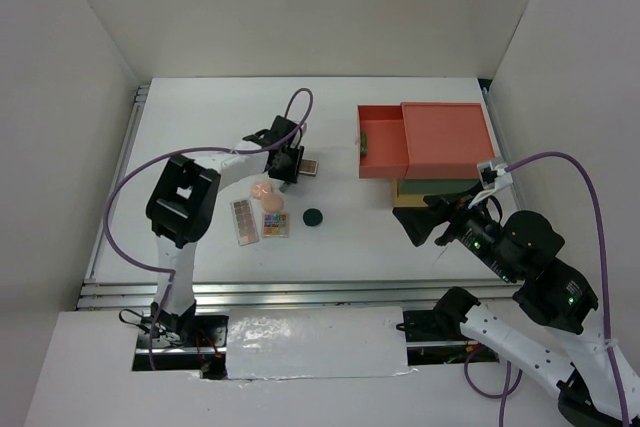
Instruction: Organize the makeup
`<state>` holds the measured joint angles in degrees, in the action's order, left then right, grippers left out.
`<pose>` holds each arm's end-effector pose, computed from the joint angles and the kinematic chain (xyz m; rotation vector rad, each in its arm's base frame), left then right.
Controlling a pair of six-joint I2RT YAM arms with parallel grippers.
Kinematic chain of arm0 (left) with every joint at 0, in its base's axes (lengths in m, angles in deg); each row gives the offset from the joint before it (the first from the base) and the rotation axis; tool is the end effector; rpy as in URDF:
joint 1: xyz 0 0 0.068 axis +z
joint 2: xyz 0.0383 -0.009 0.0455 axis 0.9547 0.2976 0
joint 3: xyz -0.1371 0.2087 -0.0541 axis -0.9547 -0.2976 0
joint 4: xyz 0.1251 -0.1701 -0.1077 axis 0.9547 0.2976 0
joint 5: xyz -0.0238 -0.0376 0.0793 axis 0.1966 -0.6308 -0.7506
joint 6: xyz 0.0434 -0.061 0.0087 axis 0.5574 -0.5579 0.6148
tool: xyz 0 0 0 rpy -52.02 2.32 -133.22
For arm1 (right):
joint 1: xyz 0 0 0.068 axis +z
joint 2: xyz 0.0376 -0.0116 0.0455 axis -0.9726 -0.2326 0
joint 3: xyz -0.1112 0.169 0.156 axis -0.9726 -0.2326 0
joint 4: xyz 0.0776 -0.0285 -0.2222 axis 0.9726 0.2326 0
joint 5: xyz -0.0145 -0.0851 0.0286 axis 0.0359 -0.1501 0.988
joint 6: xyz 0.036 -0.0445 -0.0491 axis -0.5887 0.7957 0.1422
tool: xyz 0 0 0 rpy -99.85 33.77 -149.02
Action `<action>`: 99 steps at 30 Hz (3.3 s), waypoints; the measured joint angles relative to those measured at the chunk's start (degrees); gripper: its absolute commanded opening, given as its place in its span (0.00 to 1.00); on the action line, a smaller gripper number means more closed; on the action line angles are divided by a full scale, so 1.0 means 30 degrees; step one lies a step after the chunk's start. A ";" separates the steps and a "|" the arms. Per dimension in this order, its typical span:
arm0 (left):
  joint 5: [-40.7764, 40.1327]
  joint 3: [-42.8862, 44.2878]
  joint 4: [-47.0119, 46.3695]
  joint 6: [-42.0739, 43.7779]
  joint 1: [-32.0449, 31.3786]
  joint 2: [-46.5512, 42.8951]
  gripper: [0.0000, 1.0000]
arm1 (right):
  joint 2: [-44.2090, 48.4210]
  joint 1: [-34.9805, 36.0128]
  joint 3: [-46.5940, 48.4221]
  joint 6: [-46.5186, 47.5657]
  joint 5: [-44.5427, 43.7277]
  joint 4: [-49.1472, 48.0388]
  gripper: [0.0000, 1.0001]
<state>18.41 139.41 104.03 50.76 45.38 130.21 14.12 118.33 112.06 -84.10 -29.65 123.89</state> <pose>0.3834 -0.1941 0.1469 0.1728 2.5160 -0.2613 0.0692 0.0517 0.3707 -0.1653 1.7368 0.7650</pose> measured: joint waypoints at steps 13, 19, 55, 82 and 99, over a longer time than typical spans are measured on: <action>-0.0474 -0.2477 0.0903 -0.0568 -0.1639 -0.2973 0.14 | -0.0015 0.0000 0.0007 0.0000 0.0058 -0.0029 1.00; -0.1443 -0.1020 0.1698 -0.2149 -0.3315 -0.7009 0.14 | -0.0022 -0.0007 0.0007 -0.0022 -0.0029 -0.0168 1.00; -0.3038 0.6156 -0.2113 -0.5654 -0.4852 -0.5049 0.35 | 0.0721 -0.0007 -0.0488 -0.0517 -0.1158 -0.0182 1.00; 0.0481 0.7373 -0.2353 -0.5887 -0.4750 0.0525 0.27 | 0.0838 0.0000 -0.1479 -0.0656 -0.0903 -0.0357 1.00; 0.3002 0.8714 -0.4962 -0.7009 -0.4750 0.3002 0.36 | 0.0226 0.0000 -0.2018 -0.0634 -0.0393 -0.0823 1.00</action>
<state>27.41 165.55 89.14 29.73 31.13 139.21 14.79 118.33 106.01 -86.00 -30.83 121.42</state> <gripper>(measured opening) 0.349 0.997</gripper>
